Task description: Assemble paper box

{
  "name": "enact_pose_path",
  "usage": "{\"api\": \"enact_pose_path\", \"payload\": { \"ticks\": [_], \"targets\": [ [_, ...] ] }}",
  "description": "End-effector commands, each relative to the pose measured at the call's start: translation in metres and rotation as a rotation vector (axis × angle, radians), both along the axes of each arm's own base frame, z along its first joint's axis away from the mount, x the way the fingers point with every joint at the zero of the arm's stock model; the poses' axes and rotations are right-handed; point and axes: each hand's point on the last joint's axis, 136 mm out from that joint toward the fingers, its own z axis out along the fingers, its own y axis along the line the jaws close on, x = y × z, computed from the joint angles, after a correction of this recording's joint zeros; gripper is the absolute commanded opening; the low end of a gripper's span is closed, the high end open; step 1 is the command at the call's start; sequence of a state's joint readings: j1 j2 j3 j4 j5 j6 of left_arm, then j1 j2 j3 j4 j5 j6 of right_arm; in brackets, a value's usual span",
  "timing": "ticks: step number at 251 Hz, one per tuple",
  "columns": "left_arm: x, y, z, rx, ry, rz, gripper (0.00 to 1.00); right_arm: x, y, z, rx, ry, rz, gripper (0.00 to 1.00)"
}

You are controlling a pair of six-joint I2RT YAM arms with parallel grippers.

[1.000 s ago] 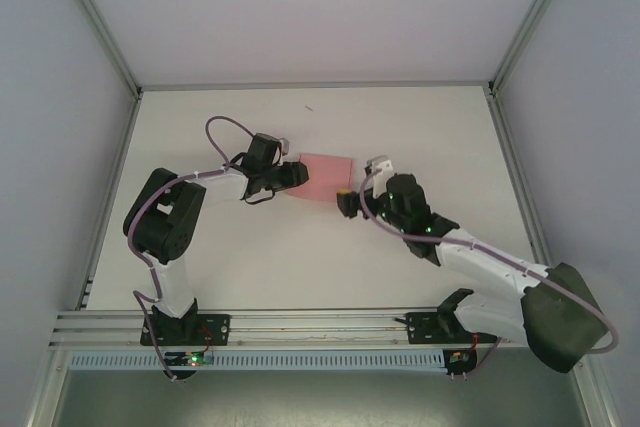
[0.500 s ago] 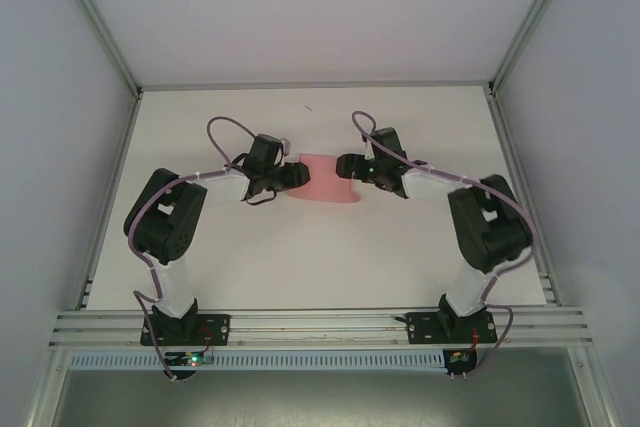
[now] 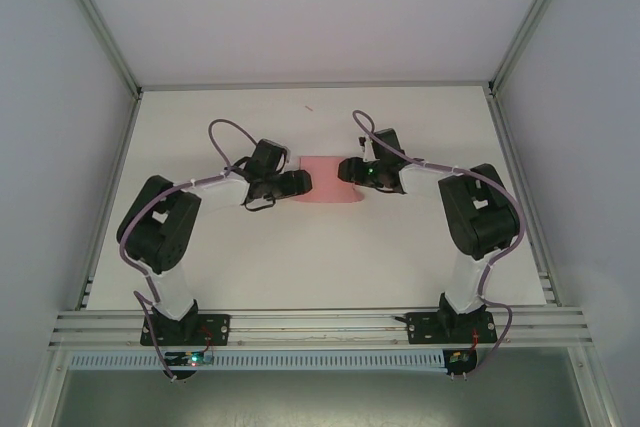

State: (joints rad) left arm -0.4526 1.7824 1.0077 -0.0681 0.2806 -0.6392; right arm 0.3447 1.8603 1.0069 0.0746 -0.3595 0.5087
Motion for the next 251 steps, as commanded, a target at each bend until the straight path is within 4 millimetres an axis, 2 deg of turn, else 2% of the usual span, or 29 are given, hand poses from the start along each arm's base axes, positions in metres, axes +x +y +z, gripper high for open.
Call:
{"api": "enact_pose_path", "payload": {
  "ticks": [1,27,56,86,131,147,173,186,218,251],
  "targets": [
    [-0.002,0.016,0.023,0.097,-0.007,0.036,0.79,-0.026,-0.021,-0.049,-0.089,0.136,0.015,0.48],
    [0.009,0.011,0.036,0.029,-0.023,0.037,0.82,-0.025,-0.019,-0.050,-0.101,0.121,0.046,0.47],
    [0.025,0.003,0.038,-0.020,-0.027,0.019,0.81,-0.025,-0.017,-0.049,-0.093,0.114,0.067,0.47],
    [0.039,-0.001,0.027,-0.039,-0.001,0.018,0.75,-0.023,-0.016,-0.047,-0.086,0.104,0.076,0.47],
    [0.048,-0.004,0.010,-0.090,0.067,0.010,0.67,-0.022,-0.016,-0.041,-0.062,0.096,0.084,0.47],
    [0.048,-0.008,0.005,-0.120,0.076,-0.002,0.61,-0.021,-0.016,-0.038,-0.053,0.091,0.083,0.47],
    [0.045,-0.011,0.001,-0.178,0.080,-0.006,0.41,-0.020,-0.015,-0.034,-0.038,0.083,0.081,0.50],
    [0.043,-0.015,0.002,-0.214,0.078,-0.024,0.35,-0.019,-0.013,-0.030,-0.022,0.077,0.084,0.51],
    [0.035,-0.007,-0.008,-0.233,0.102,0.006,0.12,-0.016,-0.009,-0.009,0.025,0.037,0.071,0.59],
    [0.029,0.007,-0.015,-0.282,0.106,0.045,0.09,-0.016,-0.010,0.022,0.070,-0.018,0.048,0.67]
  ]
}}
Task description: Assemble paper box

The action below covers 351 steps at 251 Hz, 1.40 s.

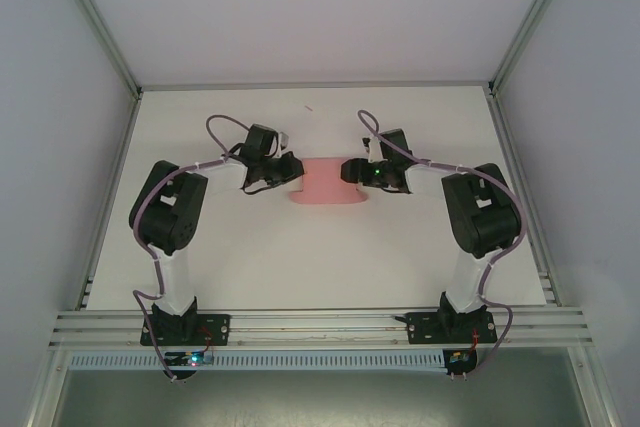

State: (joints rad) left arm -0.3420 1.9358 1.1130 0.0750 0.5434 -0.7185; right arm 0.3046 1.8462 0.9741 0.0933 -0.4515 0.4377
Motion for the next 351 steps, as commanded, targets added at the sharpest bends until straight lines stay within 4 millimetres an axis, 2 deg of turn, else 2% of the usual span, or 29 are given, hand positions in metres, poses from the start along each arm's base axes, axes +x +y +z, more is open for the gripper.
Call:
{"api": "enact_pose_path", "payload": {
  "ticks": [1,26,39,66,92,125,189,207,243,256,279,294,299,301,315,324,337,351],
  "targets": [
    [-0.016,0.017,-0.021,-0.029,0.073,0.039,0.09,-0.010,-0.004,0.021,0.036,0.000,-0.021,0.67],
    [-0.021,0.025,-0.024,-0.059,0.058,0.047,0.05,-0.014,-0.001,0.038,0.083,-0.005,-0.019,0.72],
    [-0.024,0.025,-0.024,-0.080,0.048,0.040,0.01,-0.017,0.002,0.043,0.108,0.007,-0.014,0.73],
    [-0.025,0.025,-0.019,-0.138,0.012,0.035,0.00,-0.022,0.009,0.047,0.162,0.041,0.003,0.79],
    [-0.023,0.027,-0.016,-0.162,0.003,0.040,0.00,-0.023,0.013,0.045,0.191,0.075,0.005,0.81],
    [-0.023,0.028,-0.013,-0.144,-0.010,0.032,0.00,-0.028,0.021,0.031,0.210,0.158,0.018,0.84],
    [-0.022,0.028,-0.019,-0.153,0.000,0.044,0.00,-0.039,0.042,0.021,0.261,0.223,0.077,0.86],
    [-0.022,0.027,-0.020,-0.160,-0.002,0.046,0.00,-0.038,0.046,0.024,0.282,0.213,0.090,0.78],
    [-0.022,0.025,-0.012,-0.162,-0.034,0.016,0.00,-0.033,0.052,0.041,0.331,0.174,0.100,0.46],
    [-0.020,0.025,-0.002,-0.154,-0.073,-0.003,0.08,-0.032,0.051,0.046,0.333,0.168,0.089,0.40],
    [-0.015,0.026,0.027,-0.122,-0.176,-0.033,0.32,-0.032,0.044,0.056,0.334,0.148,0.059,0.38],
    [-0.013,0.026,0.057,-0.100,-0.284,-0.075,0.74,-0.033,0.038,0.064,0.332,0.142,0.038,0.38],
    [-0.015,0.025,0.068,-0.094,-0.326,-0.095,0.96,-0.034,0.036,0.067,0.332,0.140,0.034,0.39],
    [-0.015,0.024,0.072,-0.090,-0.343,-0.101,0.99,-0.034,0.035,0.068,0.332,0.140,0.032,0.39],
    [-0.020,0.025,0.104,-0.044,-0.477,-0.153,1.00,-0.038,0.031,0.074,0.337,0.147,0.023,0.44],
    [-0.025,0.026,0.124,0.019,-0.571,-0.187,1.00,-0.041,0.030,0.080,0.353,0.144,0.030,0.44],
    [-0.033,0.026,0.144,0.156,-0.701,-0.231,1.00,-0.043,0.027,0.086,0.366,0.152,0.016,0.41],
    [-0.053,0.013,0.162,0.289,-0.844,-0.351,1.00,-0.046,0.023,0.092,0.388,0.171,-0.007,0.40]
  ]
}}
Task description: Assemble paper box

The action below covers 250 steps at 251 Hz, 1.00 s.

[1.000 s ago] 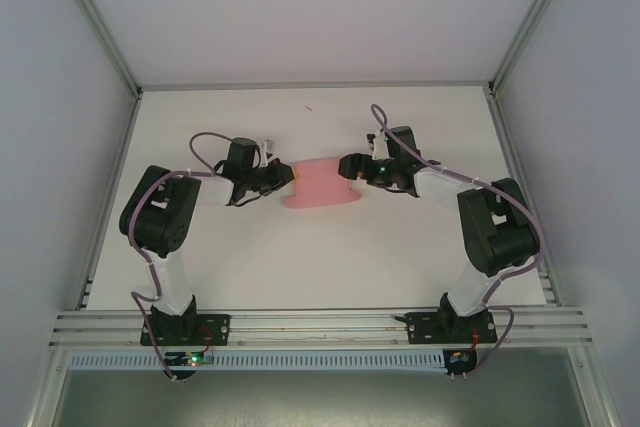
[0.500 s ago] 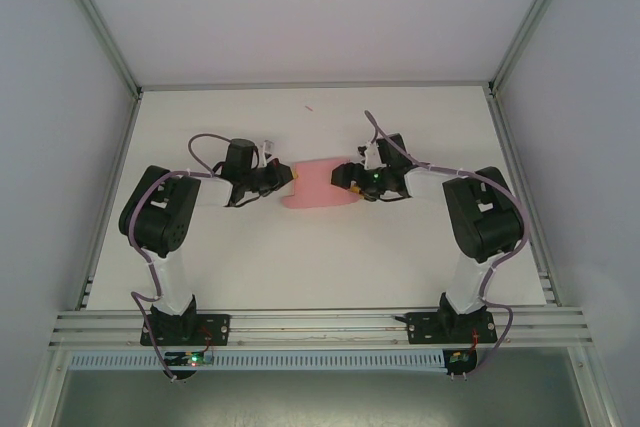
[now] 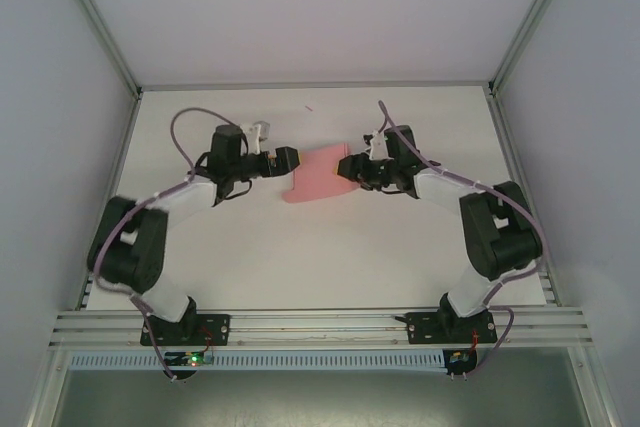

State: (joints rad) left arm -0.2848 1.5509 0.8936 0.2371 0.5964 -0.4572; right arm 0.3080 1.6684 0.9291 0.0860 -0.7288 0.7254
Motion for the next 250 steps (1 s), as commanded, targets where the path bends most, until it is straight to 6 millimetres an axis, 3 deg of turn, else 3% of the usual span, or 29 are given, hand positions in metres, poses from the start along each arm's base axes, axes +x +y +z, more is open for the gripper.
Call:
{"api": "enact_pose_path", "payload": {
  "ticks": [1,34,62,118,162,229,250],
  "targets": [
    [-0.029,-0.017,0.050,0.324,-0.390,-0.159,1.00,-0.008,-0.008,0.019,0.051,0.032,-0.029,0.40],
    [-0.091,-0.061,0.059,0.601,-0.661,-0.455,1.00,-0.014,-0.013,0.039,0.125,0.088,-0.051,0.40],
    [-0.121,-0.074,0.047,0.753,-0.773,-0.613,1.00,-0.021,-0.016,0.051,0.136,0.146,-0.067,0.38],
    [-0.096,-0.063,0.035,1.096,-0.919,-0.519,1.00,-0.037,-0.023,0.062,0.180,0.308,-0.092,0.38],
    [-0.096,-0.070,0.026,1.103,-0.916,-0.548,1.00,-0.046,-0.024,0.059,0.253,0.486,-0.096,0.42],
    [-0.088,-0.073,0.002,1.169,-0.894,-0.563,1.00,-0.046,-0.018,0.078,0.355,0.537,-0.087,0.35],
    [-0.079,-0.074,0.005,1.187,-0.915,-0.514,0.87,-0.051,-0.017,0.082,0.356,0.546,-0.078,0.33]
  ]
}}
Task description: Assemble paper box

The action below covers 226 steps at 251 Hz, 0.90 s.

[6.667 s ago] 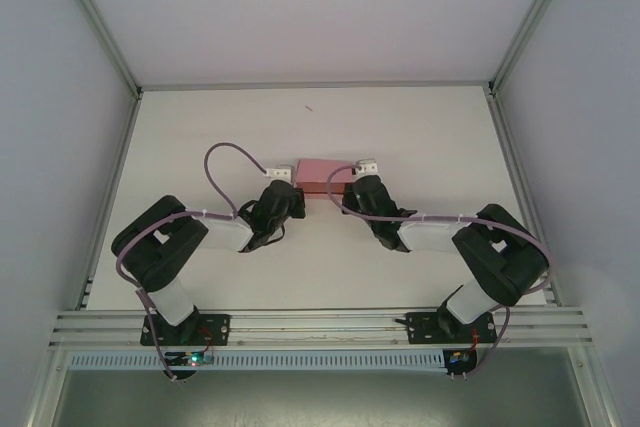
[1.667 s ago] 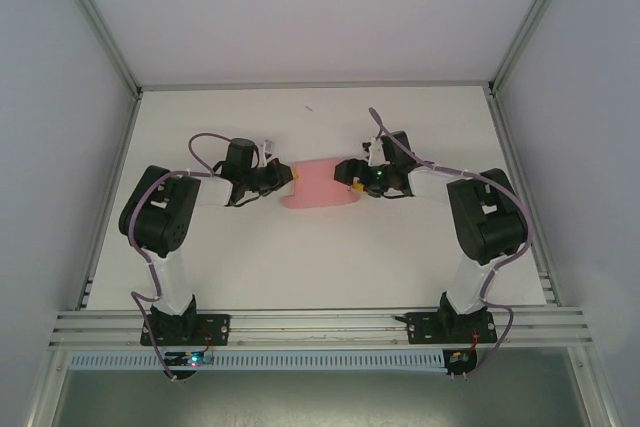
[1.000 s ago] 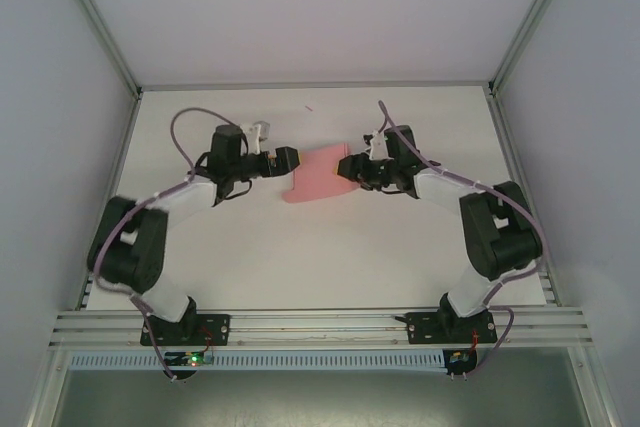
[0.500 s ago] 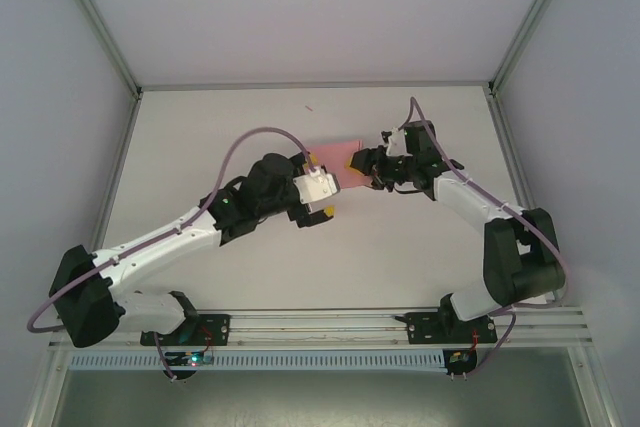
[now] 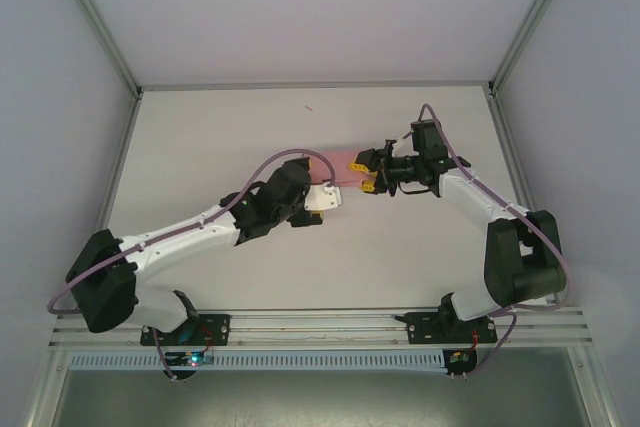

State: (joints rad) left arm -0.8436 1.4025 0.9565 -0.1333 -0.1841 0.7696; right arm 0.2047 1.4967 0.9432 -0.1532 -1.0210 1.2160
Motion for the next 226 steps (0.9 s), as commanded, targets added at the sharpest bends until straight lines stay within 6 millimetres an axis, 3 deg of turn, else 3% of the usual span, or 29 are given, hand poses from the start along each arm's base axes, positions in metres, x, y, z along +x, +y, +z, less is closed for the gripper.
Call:
{"api": "enact_pose_path", "payload": {
  "ticks": [1,28,87,100,111,124,139,148,154,191,211,226],
  "targets": [
    [0.013,0.000,0.004,0.013,-0.086,0.034,0.86,-0.008,0.002,0.019,0.060,0.015,0.022,0.33],
    [0.021,-0.003,0.017,-0.037,-0.120,0.065,0.61,-0.014,0.001,0.017,0.047,0.022,0.031,0.33],
    [0.029,-0.008,0.027,-0.058,-0.168,0.066,0.38,-0.019,0.003,0.022,0.057,0.008,0.030,0.33],
    [0.029,-0.009,0.029,-0.068,-0.170,0.066,0.33,-0.021,0.005,0.023,0.062,0.007,0.038,0.39],
    [0.028,-0.010,0.029,-0.069,-0.164,0.065,0.31,-0.022,0.006,0.025,0.062,-0.003,0.043,0.56],
    [0.027,-0.010,0.030,-0.076,-0.154,0.061,0.29,-0.021,0.005,0.028,0.057,-0.033,0.048,0.60],
    [0.025,-0.009,0.030,-0.079,-0.140,0.057,0.28,-0.021,0.002,0.030,0.027,-0.082,0.050,0.71],
    [0.022,-0.007,0.028,-0.075,-0.116,0.056,0.27,-0.019,-0.002,0.032,-0.008,-0.140,0.044,0.87],
    [0.020,-0.004,0.027,-0.074,-0.096,0.061,0.26,-0.017,-0.007,0.032,-0.045,-0.178,0.036,0.96],
    [-0.004,0.016,0.009,-0.090,0.156,0.045,0.25,-0.002,-0.067,0.034,-0.468,-0.489,-0.087,0.98],
    [-0.025,0.025,-0.005,-0.090,0.322,0.005,0.27,0.009,-0.118,0.049,-0.802,-0.707,-0.212,0.98],
    [-0.031,0.027,-0.011,-0.104,0.410,0.015,0.26,0.010,-0.138,0.069,-0.921,-0.901,-0.287,0.98]
  ]
}}
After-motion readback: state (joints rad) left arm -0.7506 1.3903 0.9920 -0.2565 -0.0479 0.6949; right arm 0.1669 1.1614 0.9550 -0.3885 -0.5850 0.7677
